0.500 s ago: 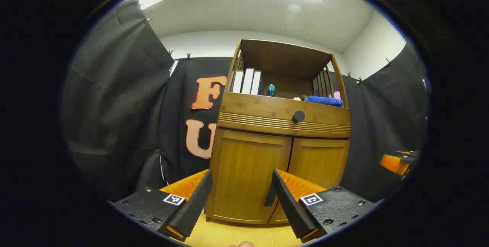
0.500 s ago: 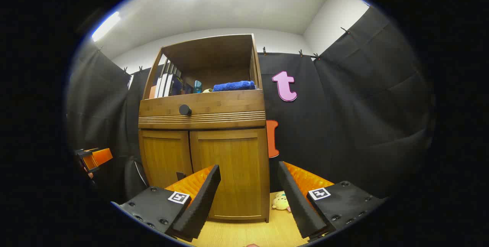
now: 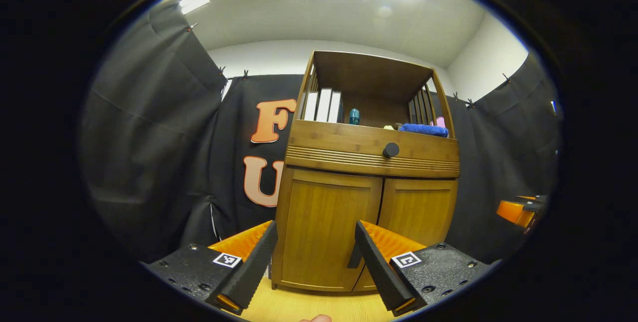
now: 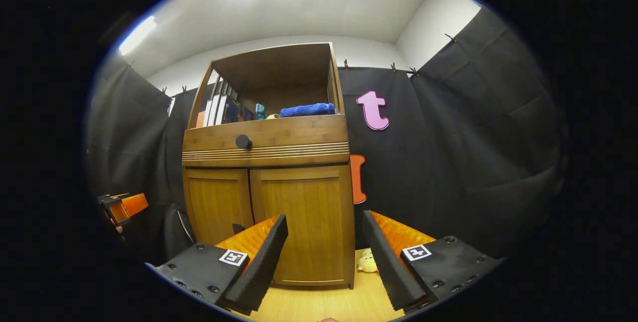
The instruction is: Open the right door of the double-door shoe cabinet with the right hand, and open the left door with the left hand.
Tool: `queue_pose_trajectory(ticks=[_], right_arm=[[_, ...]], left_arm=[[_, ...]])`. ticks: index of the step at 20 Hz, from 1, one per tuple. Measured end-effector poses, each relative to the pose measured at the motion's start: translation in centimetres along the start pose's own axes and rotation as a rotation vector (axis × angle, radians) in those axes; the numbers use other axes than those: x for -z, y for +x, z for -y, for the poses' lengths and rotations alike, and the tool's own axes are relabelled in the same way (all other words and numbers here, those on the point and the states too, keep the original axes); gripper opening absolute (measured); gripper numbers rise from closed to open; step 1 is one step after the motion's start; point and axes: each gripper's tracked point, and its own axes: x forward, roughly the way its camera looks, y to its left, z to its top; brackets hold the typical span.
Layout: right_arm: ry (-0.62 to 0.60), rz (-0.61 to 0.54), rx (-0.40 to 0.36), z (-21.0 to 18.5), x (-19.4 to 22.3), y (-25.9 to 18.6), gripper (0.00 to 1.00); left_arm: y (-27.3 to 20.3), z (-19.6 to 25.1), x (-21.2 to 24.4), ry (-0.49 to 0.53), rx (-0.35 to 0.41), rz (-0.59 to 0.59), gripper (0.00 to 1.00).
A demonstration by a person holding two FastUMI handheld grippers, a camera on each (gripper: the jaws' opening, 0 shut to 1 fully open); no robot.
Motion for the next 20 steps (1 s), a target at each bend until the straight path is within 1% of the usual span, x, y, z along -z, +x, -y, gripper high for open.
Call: queue_pose_trajectory(ticks=[4, 5, 7, 8, 9, 10, 14, 15, 17, 18, 20], right_arm=[[-0.001, -0.006, 0.010, 0.28, 0.21, 0.12, 0.97], [0.002, -0.009, 0.008, 0.27, 0.31, 0.19, 0.97], [0.003, -0.011, 0.008, 0.30, 0.39, 0.17, 0.97], [0.001, -0.010, 0.009, 0.36, 0.37, 0.19, 0.97], [0.000, -0.009, 0.010, 0.34, 0.40, 0.23, 0.97], [-0.001, -0.008, 0.009, 0.37, 0.35, 0.16, 0.97], [0.002, -0.005, 0.013, 0.65, 0.22, 0.28, 0.97], [0.003, -0.005, 0.015, 0.70, 0.22, 0.32, 0.97], [0.006, -0.004, 0.015, 0.85, 0.24, 0.39, 0.97], [0.007, -0.005, 0.015, 0.87, 0.33, 0.36, 0.97], [0.005, -0.007, 0.014, 0.88, 0.34, 0.45, 0.97]], left_arm=[[0.02, -0.10, -0.01, 0.010, -0.001, 0.003, 0.94], [0.07, -0.13, -0.03, 0.013, -0.002, 0.003, 0.91], [0.09, 0.01, 0.04, 0.010, 0.002, 0.002, 0.91], [0.05, 0.05, 0.13, 0.008, 0.002, 0.000, 0.94], [0.03, 0.01, 0.15, 0.008, 0.003, -0.003, 0.94], [0.05, 0.02, 0.14, 0.009, 0.002, -0.005, 0.91], [0.11, 0.04, 0.11, 0.015, 0.002, -0.002, 0.91], [0.10, 0.06, 0.11, 0.015, 0.003, -0.001, 0.94], [0.07, 0.09, 0.09, 0.017, 0.004, 0.000, 0.94], [0.15, 0.06, 0.16, 0.017, 0.004, -0.001, 0.91], [0.19, 0.07, 0.31, 0.015, 0.004, -0.006, 0.91]])
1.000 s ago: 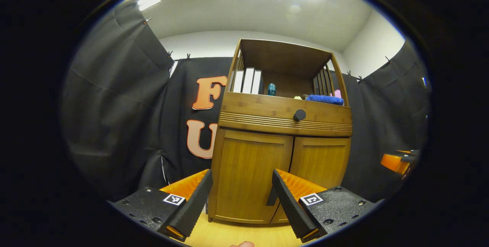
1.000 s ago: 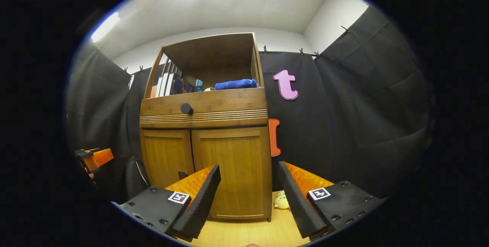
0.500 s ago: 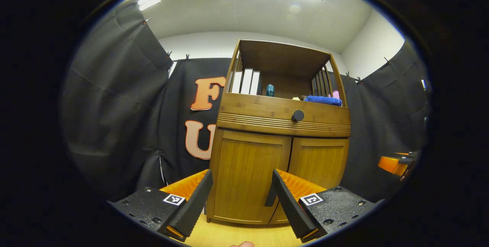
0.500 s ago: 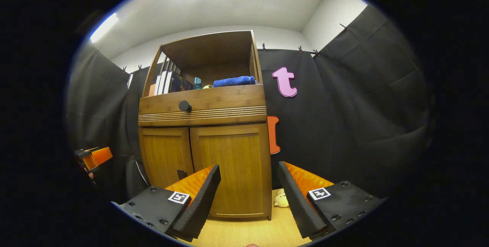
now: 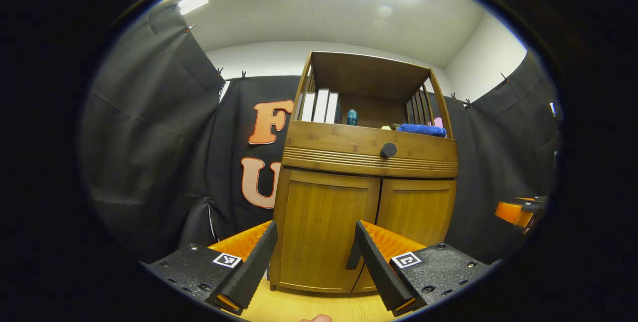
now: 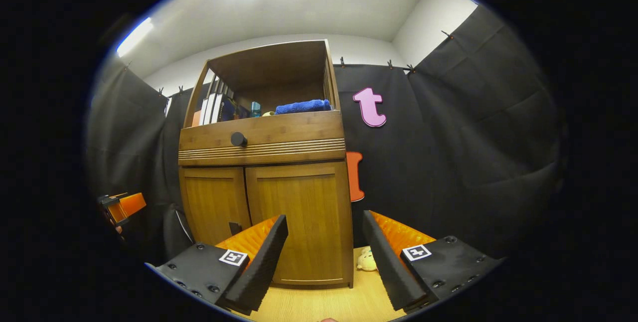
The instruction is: Open the right door of the double-door shoe cabinet with the right hand, and open the left door with the left hand.
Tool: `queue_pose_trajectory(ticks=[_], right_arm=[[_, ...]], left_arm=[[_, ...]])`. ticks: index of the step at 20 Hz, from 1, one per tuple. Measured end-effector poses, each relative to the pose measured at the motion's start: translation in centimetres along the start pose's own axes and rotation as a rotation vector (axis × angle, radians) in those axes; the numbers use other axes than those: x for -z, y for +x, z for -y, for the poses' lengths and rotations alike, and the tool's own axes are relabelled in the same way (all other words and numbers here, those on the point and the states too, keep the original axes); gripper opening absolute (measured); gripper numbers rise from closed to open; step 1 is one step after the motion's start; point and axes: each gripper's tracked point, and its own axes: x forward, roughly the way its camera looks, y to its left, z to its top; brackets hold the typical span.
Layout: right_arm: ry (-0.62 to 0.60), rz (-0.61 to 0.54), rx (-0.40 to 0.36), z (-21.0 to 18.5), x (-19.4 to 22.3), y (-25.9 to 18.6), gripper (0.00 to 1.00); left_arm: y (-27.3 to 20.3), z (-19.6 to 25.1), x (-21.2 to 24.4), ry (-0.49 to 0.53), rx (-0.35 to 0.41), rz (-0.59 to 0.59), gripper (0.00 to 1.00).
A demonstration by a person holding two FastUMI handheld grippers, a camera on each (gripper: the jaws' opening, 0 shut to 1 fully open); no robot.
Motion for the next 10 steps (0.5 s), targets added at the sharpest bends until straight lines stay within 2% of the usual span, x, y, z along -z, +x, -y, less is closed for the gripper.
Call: queue_pose_trajectory(ticks=[5, 6, 10], right_arm=[[-0.004, -0.004, 0.002, 0.0, 0.0, 0.6, 0.97], [-0.008, -0.008, 0.002, -0.1, 0.1, 0.9, 0.97], [-0.013, -0.013, -0.010, -1.2, 0.7, 1.7, 0.97]], left_arm=[[0.1, 0.1, 0.3, -0.006, 0.005, -0.002, 0.91], [0.3, 0.2, 0.5, -0.011, 0.008, -0.012, 0.94], [0.9, -0.2, 0.3, -0.012, 0.001, 0.008, 0.91]])
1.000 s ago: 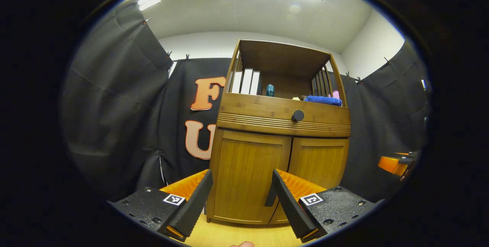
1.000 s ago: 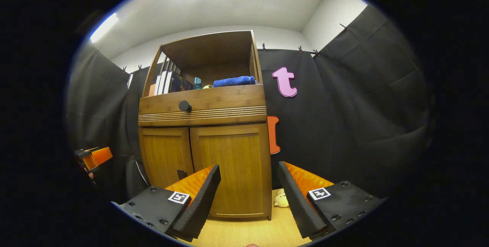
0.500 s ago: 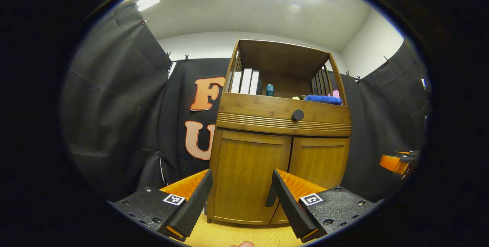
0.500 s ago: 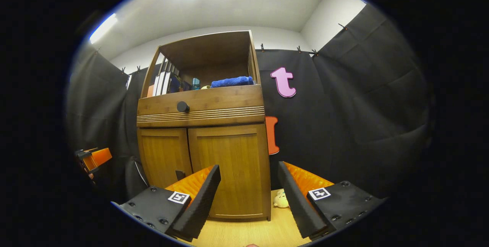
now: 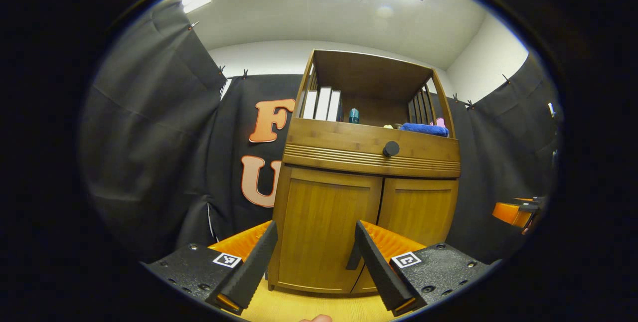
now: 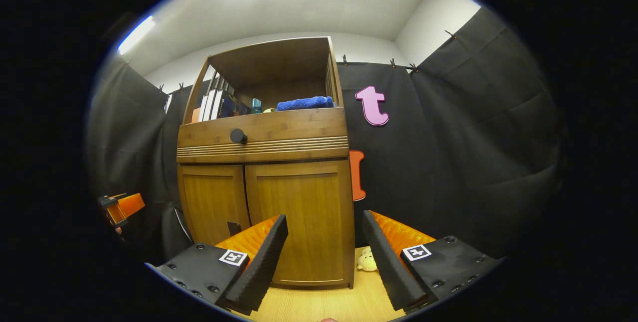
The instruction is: Open the right door of the double-door shoe cabinet with the right hand, and open the left door with the left hand.
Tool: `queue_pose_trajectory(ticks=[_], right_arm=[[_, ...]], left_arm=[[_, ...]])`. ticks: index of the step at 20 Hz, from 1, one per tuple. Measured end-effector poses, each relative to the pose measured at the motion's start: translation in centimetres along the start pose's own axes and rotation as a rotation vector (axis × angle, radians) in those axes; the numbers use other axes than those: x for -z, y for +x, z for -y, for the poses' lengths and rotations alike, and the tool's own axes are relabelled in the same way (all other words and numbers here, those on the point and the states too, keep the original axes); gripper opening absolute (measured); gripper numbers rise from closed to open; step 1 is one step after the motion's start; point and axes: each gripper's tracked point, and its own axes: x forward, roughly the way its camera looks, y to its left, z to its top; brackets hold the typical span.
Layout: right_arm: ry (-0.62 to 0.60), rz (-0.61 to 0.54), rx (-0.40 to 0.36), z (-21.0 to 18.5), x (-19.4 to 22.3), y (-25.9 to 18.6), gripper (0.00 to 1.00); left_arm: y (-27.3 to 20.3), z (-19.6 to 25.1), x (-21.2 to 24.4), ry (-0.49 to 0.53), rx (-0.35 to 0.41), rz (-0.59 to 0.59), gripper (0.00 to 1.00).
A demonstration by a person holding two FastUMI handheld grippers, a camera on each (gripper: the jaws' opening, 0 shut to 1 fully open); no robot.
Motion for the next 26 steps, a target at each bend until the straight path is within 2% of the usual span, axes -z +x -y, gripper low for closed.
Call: queue_pose_trajectory(ticks=[2, 3, 5, 7, 9, 10, 13, 14, 16, 17, 20, 24, 25, 26], right_arm=[[0.003, -0.015, -0.016, -0.7, 0.9, 0.3, 0.97], [0.010, -0.019, -0.026, -1.1, 1.3, 0.5, 0.97], [0.019, -0.025, -0.053, -2.1, 2.0, 0.9, 0.97], [0.013, -0.032, -0.064, -2.6, 2.8, 2.0, 0.97], [0.016, -0.015, -0.053, -2.8, 3.1, 3.5, 0.98], [0.026, -0.005, -0.050, -3.1, 3.1, 4.1, 0.98], [0.065, 0.007, -0.109, -5.2, 3.2, 6.0, 0.97], [0.066, 0.014, -0.129, -5.8, 3.3, 7.0, 0.97], [0.056, 0.010, -0.150, -6.7, 4.2, 9.0, 0.97], [0.053, 0.000, -0.170, -7.5, 5.1, 9.9, 0.97], [0.042, -0.023, -0.219, -9.6, 6.8, 12.1, 0.97], [0.031, -0.054, -0.222, -11.6, 10.1, 15.3, 0.97], [0.031, -0.061, -0.213, -11.8, 11.2, 16.3, 0.98], [0.031, -0.069, -0.204, -11.8, 12.2, 17.2, 0.98]], left_arm=[[0.6, 0.1, 0.3, -0.001, 0.010, -0.004, 0.94], [0.7, 0.1, 0.5, -0.002, 0.013, -0.007, 0.91], [0.7, 0.4, 0.5, -0.022, 0.024, 0.008, 0.94], [0.7, 1.2, 0.1, -0.067, 0.055, 0.035, 0.91], [0.6, 1.5, 0.0, -0.088, 0.076, 0.044, 0.94], [0.7, 1.5, -0.1, -0.082, 0.077, 0.051, 0.91], [0.1, 0.8, 0.0, -0.046, 0.058, 0.061, 0.91], [-0.1, 1.0, 0.3, -0.049, 0.064, 0.055, 0.94], [-0.6, 1.3, 0.8, -0.063, 0.073, 0.044, 0.94], [-0.9, 1.2, 1.1, -0.062, 0.068, 0.034, 0.91], [-1.9, -0.3, 1.3, -0.030, 0.016, 0.029, 0.94], [-3.4, -1.8, 1.7, 0.011, -0.049, 0.021, 0.91], [-3.8, -2.2, 1.6, 0.018, -0.064, 0.021, 0.94], [-4.1, -2.5, 1.6, 0.025, -0.080, 0.023, 0.91]])
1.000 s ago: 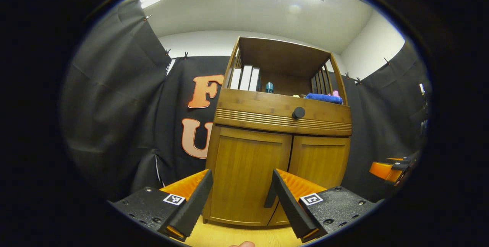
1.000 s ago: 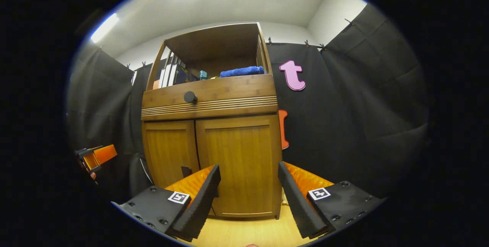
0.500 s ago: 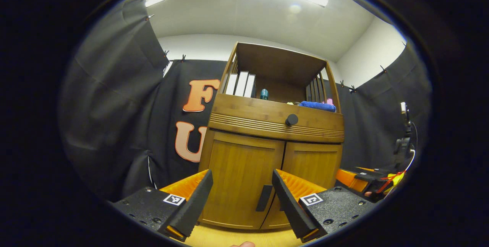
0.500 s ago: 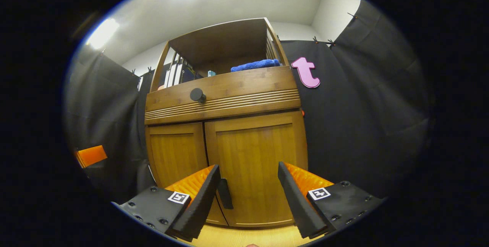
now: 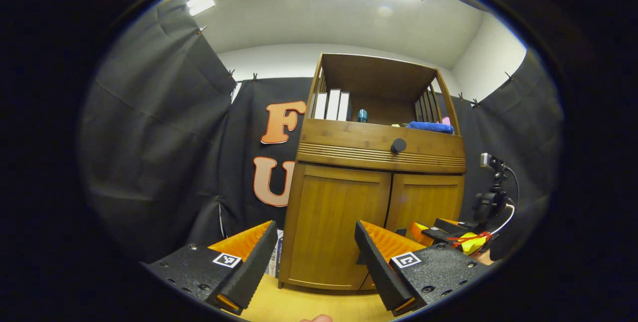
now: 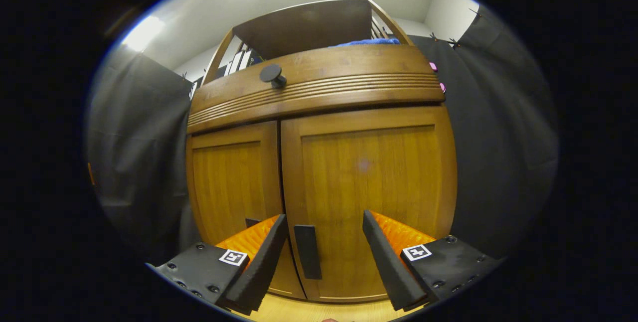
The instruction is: Open the right door of the double-door shoe cabinet with the right hand, and open the left door with the left hand.
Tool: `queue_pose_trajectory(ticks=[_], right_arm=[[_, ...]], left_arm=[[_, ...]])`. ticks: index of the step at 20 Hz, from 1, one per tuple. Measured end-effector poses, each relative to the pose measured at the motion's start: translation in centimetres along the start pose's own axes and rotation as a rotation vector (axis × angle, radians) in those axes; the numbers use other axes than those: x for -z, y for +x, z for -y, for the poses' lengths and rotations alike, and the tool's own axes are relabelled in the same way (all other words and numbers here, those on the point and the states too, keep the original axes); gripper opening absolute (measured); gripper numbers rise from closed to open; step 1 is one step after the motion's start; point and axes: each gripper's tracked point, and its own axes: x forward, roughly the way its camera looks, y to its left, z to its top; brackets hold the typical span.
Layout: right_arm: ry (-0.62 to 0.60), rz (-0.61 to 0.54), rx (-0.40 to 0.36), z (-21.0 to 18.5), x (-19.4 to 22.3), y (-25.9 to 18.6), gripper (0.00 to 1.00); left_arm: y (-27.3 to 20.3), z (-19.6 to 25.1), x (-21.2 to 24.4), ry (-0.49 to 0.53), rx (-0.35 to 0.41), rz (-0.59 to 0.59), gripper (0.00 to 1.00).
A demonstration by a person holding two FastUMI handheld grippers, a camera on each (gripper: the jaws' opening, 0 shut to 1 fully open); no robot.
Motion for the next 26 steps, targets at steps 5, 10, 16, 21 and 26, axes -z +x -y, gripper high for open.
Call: queue_pose_trajectory(ticks=[5, 10, 16, 21, 26], right_arm=[[0.024, -0.011, -0.059, -0.8, 3.4, 3.5, 0.98], [-0.033, -0.056, -0.075, -1.7, 5.4, 4.3, 0.82], [-0.054, -0.083, -0.006, -0.4, 6.8, 5.4, 0.83], [-0.030, -0.130, 0.009, -1.6, 8.4, 5.9, 0.62], [-0.032, -0.131, -0.005, -1.7, 8.7, 5.9, 0.33]], left_arm=[[-1.5, -1.1, -0.1, 0.035, -0.051, -0.002, 0.91], [-1.7, -1.7, 0.2, 0.066, -0.083, -0.014, 0.91], [-1.9, -1.8, 0.9, 0.058, -0.093, -0.044, 0.91], [-1.8, -1.4, 1.3, 0.064, -0.082, -0.057, 0.94], [-2.0, -1.1, 1.5, 0.090, -0.067, -0.057, 0.91]])
